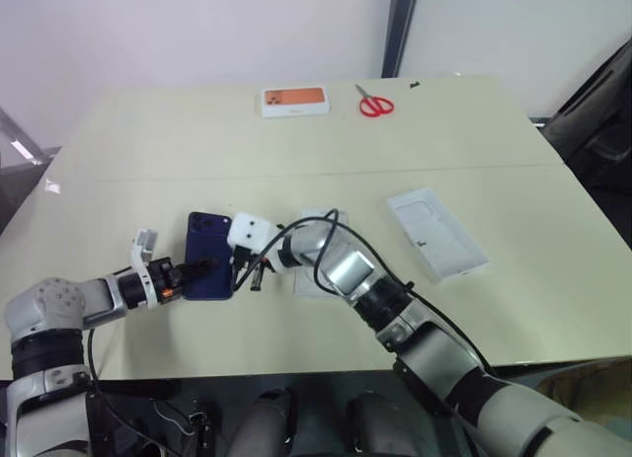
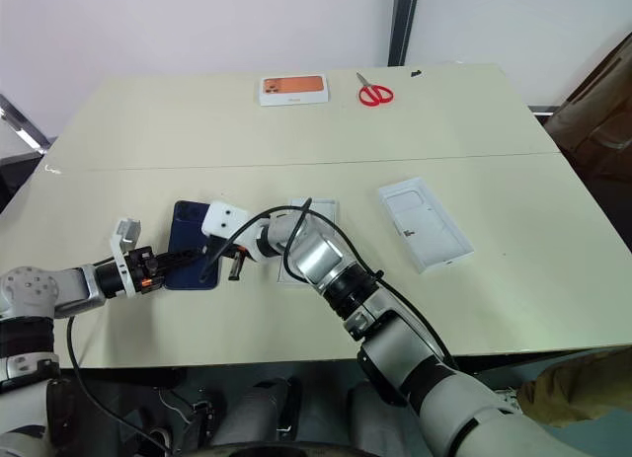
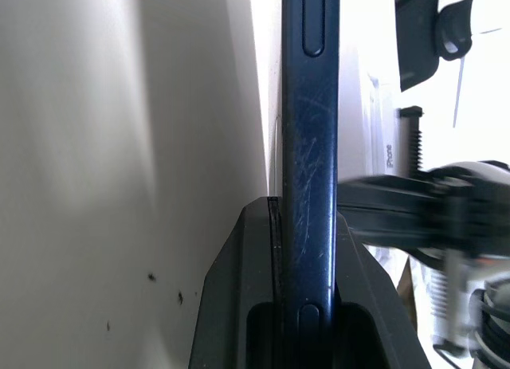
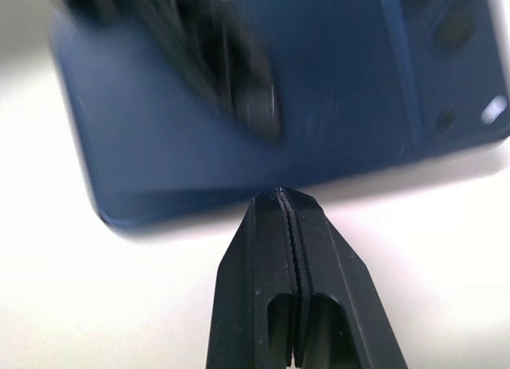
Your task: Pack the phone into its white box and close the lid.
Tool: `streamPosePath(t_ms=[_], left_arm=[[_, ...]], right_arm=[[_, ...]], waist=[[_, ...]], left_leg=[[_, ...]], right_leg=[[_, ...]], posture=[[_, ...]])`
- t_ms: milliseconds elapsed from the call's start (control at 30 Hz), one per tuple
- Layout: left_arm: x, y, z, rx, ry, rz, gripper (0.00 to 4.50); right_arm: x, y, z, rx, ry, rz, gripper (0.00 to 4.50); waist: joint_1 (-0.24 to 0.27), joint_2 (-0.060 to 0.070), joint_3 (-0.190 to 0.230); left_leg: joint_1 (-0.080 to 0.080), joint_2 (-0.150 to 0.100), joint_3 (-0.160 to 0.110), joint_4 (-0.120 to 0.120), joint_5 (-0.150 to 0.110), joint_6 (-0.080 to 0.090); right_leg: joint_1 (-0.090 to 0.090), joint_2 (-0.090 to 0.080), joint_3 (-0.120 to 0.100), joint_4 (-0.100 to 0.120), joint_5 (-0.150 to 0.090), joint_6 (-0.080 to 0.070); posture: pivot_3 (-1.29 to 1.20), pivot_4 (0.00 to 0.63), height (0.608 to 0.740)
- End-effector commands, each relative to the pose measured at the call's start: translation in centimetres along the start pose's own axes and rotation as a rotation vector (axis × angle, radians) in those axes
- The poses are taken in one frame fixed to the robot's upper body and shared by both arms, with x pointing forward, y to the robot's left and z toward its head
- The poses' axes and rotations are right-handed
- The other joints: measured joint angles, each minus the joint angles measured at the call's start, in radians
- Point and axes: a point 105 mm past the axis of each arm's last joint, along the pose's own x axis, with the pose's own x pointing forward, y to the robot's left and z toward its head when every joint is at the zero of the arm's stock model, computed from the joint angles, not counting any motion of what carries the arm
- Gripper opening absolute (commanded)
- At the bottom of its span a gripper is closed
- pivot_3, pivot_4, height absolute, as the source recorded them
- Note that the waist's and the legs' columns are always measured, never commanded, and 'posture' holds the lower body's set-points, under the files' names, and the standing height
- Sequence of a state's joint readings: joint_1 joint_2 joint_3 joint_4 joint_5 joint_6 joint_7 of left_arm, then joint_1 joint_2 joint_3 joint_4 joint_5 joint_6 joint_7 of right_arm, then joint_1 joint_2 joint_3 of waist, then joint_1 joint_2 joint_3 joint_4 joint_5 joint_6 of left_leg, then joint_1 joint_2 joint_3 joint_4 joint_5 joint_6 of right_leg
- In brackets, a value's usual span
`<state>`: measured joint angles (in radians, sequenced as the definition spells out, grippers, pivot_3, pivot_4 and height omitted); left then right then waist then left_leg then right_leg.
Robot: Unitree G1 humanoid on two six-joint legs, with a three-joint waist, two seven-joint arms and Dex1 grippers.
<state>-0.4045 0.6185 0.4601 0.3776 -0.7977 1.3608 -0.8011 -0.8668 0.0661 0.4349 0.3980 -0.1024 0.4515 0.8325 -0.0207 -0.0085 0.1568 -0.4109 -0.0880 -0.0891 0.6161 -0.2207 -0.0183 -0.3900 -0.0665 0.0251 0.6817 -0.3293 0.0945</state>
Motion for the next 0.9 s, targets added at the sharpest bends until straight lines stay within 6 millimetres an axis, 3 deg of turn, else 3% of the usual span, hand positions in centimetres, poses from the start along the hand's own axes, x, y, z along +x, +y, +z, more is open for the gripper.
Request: streamPosePath(t_ms=[33, 67, 167, 333, 467, 567, 867, 900], left_arm=[[-0.4, -3.0, 1.6, 0.074, -0.116, -0.153, 0.04], [-0.4, -3.6, 1.6, 0.084, -0.128, -0.182, 0.04], [-0.1, -4.3, 1.0, 0.102, -0.144, -0.219, 0.0], [0.5, -4.5, 0.8, 0.048, -0.158, -0.223, 0.0], [1.0, -6.3, 1.2, 0.047, -0.167, -0.299, 0.0], [1.6, -6.7, 1.4, 0.051, -0.17, -0.292, 0.0], [2.5, -7.1, 1.0, 0.111, -0.149, -0.28, 0.0], [2.5, -7.2, 1.0, 0.103, -0.146, -0.287, 0.0]], right_arm=[[-2.2, -0.9, 2.7, 0.012, -0.131, -0.001, 0.0], [-2.6, -0.7, 2.6, 0.038, -0.139, 0.029, 0.0], [-4.7, -1.5, 2.0, 0.125, -0.142, 0.024, 0.91], [-9.1, -0.5, 0.1, 0.038, -0.089, 0.072, 3.26], [-12.0, 1.0, -1.9, 0.004, -0.046, 0.112, 3.26], [-13.1, 1.8, -3.9, -0.04, 0.024, 0.115, 3.26], [-13.9, 2.7, -6.4, -0.092, 0.079, 0.059, 3.26], [-13.9, 2.8, -6.7, -0.092, 0.085, 0.061, 3.02]], waist=[[0.0, -0.001, 0.0], [0.002, -0.003, 0.002], [0.0, -0.005, 0.002], [0.002, -0.006, 0.003], [0.004, -0.007, 0.004], [0.003, -0.008, 0.004], [0.007, -0.009, 0.005], [0.008, -0.009, 0.005]], left_leg=[[0.0, 0.0, 0.0, 0.0, 0.0, 0.0], [0.0, 0.0, 0.0, 0.0, 0.0, 0.0], [-0.001, 0.0, 0.0, 0.0, 0.0, 0.0], [-0.001, 0.0, 0.0, 0.0, -0.002, 0.004], [-0.002, 0.0, 0.0, 0.0, -0.002, 0.004], [-0.002, 0.001, 0.0, 0.0, -0.002, 0.004], [-0.007, 0.001, 0.001, 0.002, 0.001, -0.001], [-0.007, 0.001, 0.001, 0.003, 0.001, -0.001]], right_leg=[[0.0, 0.0, 0.0, 0.0, 0.0, 0.0], [0.0, 0.0, 0.0, 0.0, 0.0, 0.0], [0.0, 0.0, 0.0, -0.001, 0.0, 0.0], [0.0, 0.0, 0.0, -0.001, 0.0, 0.0], [0.0, 0.0, 0.0, -0.002, 0.0, 0.0], [0.001, 0.0, 0.0, -0.002, 0.0, 0.0], [0.0, 0.0, 0.0, -0.002, 0.0, 0.0], [0.001, 0.0, 0.0, -0.003, 0.0, 0.0]], posture=[[0.0, 0.15, 0.734], [0.0, 0.15, 0.734], [0.0, 0.15, 0.734], [0.0, 0.15, 0.734], [0.0, 0.15, 0.734], [0.0, 0.15, 0.734], [0.0, 0.15, 0.734], [0.0, 0.15, 0.734]])
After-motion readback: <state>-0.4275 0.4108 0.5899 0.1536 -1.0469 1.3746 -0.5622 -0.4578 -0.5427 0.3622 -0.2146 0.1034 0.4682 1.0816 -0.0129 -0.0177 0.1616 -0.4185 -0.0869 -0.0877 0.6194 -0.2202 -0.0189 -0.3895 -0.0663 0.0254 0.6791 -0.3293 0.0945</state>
